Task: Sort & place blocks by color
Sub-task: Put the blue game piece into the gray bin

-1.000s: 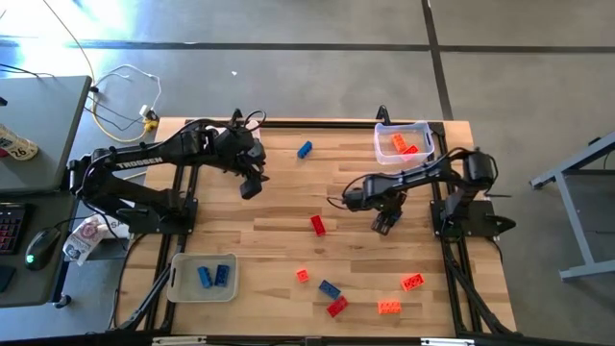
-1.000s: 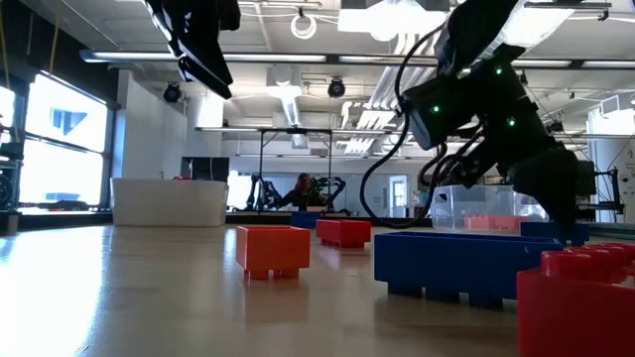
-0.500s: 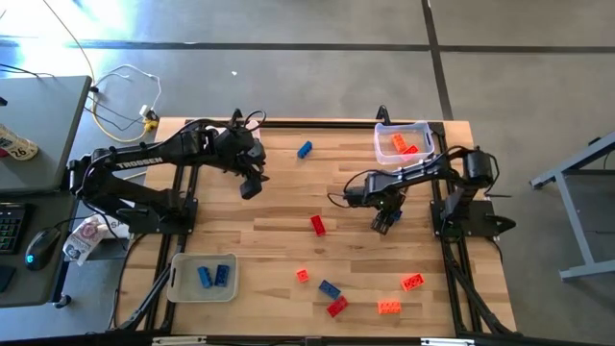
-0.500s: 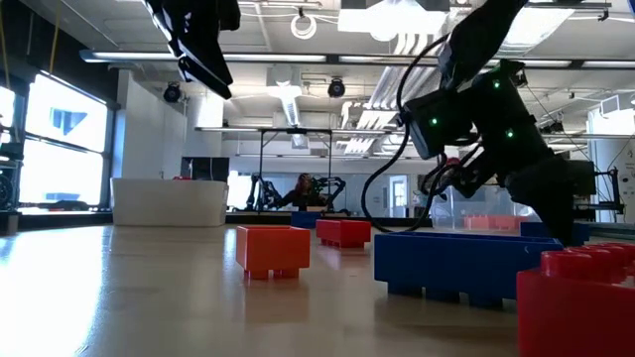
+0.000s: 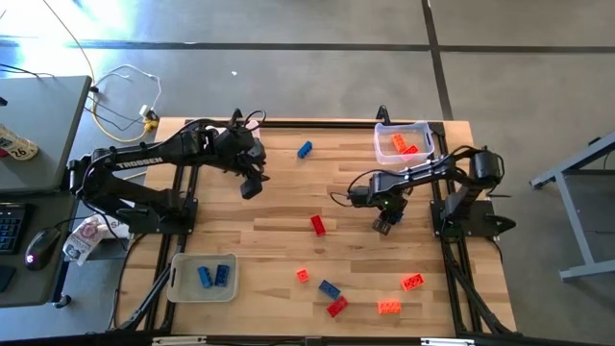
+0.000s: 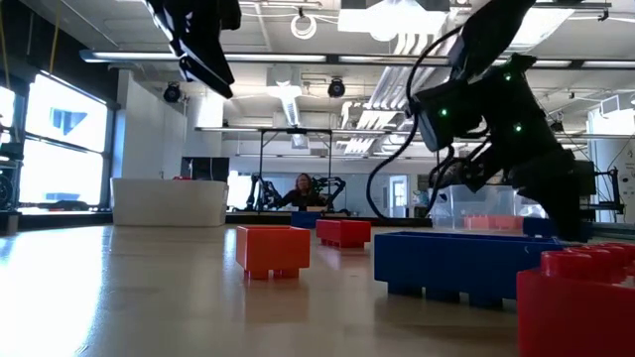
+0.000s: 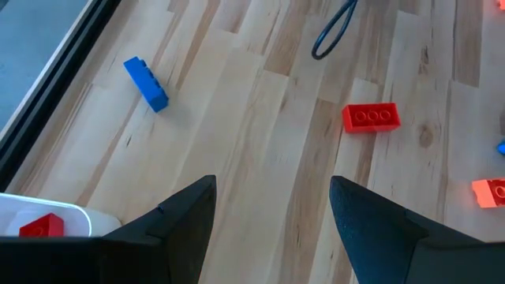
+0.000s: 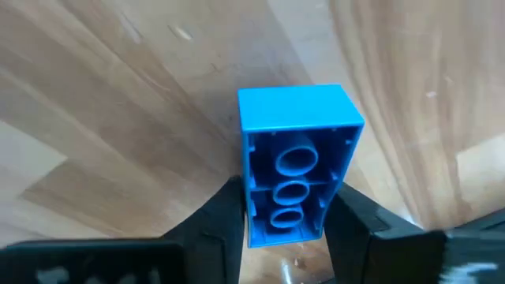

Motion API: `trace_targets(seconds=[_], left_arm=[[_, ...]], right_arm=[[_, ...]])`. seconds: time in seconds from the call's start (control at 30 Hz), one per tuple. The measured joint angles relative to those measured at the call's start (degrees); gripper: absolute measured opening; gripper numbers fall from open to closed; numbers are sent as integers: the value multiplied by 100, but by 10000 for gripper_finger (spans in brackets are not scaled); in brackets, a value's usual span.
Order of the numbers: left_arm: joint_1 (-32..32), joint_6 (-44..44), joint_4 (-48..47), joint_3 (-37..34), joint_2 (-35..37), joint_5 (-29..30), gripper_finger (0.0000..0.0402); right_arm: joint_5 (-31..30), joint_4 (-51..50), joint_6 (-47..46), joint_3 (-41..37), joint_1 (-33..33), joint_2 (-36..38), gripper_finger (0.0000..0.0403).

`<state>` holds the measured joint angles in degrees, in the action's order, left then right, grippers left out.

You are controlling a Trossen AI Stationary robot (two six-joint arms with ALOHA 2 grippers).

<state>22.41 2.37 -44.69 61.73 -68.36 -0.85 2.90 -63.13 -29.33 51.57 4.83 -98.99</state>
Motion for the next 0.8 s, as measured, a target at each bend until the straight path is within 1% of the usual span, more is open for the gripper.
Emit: trace_targets(seconds=[0.1,0.27,0.57,0.8], left_arm=[[0,0,119,-1,0,-2,235],[0,0,408,-2,0,-2,235],[0,-2,749,-2,0,-2,235],[-47,-2,1139,-2,0,-27,235]], right_arm=[[2,127,-73,0,1,219,111],[18,734,-174,2,-5,718,111],[46,2508,-40,11,-14,1534,111],[74,3853,416,13,-86,1662,111]])
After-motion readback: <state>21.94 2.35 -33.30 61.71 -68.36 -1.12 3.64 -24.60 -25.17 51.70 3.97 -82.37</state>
